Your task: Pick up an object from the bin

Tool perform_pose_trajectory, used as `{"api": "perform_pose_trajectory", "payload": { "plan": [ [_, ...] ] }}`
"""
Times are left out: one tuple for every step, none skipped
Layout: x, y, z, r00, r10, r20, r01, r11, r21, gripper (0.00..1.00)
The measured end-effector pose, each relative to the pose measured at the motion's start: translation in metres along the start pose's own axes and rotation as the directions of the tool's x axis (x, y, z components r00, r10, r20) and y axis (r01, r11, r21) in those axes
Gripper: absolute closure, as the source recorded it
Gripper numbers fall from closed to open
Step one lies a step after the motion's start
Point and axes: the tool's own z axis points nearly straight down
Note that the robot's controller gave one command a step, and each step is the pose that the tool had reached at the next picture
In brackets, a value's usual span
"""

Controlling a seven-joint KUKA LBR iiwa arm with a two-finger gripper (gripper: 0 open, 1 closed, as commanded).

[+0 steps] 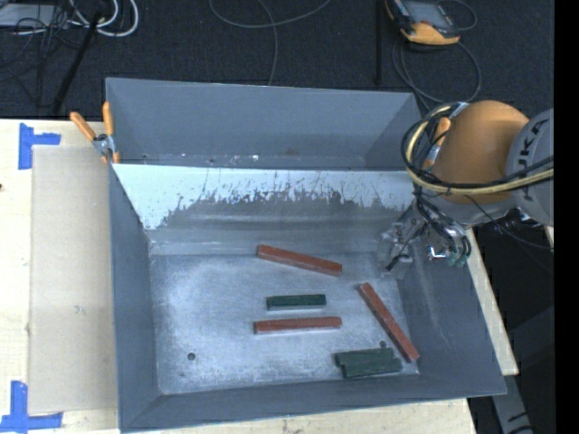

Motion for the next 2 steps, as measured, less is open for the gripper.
{"api": "perform_pose_trajectory", "payload": {
  "plan": [
    [-0.001,0.003,-0.002,1.0,-0.003,0.003,0.003,1.0,-0.002,0.0],
    [0.026,-0.032,0.051,0.972,-0.235,-0.002,0.235,0.972,-0.002,0.0]
  ]
}}
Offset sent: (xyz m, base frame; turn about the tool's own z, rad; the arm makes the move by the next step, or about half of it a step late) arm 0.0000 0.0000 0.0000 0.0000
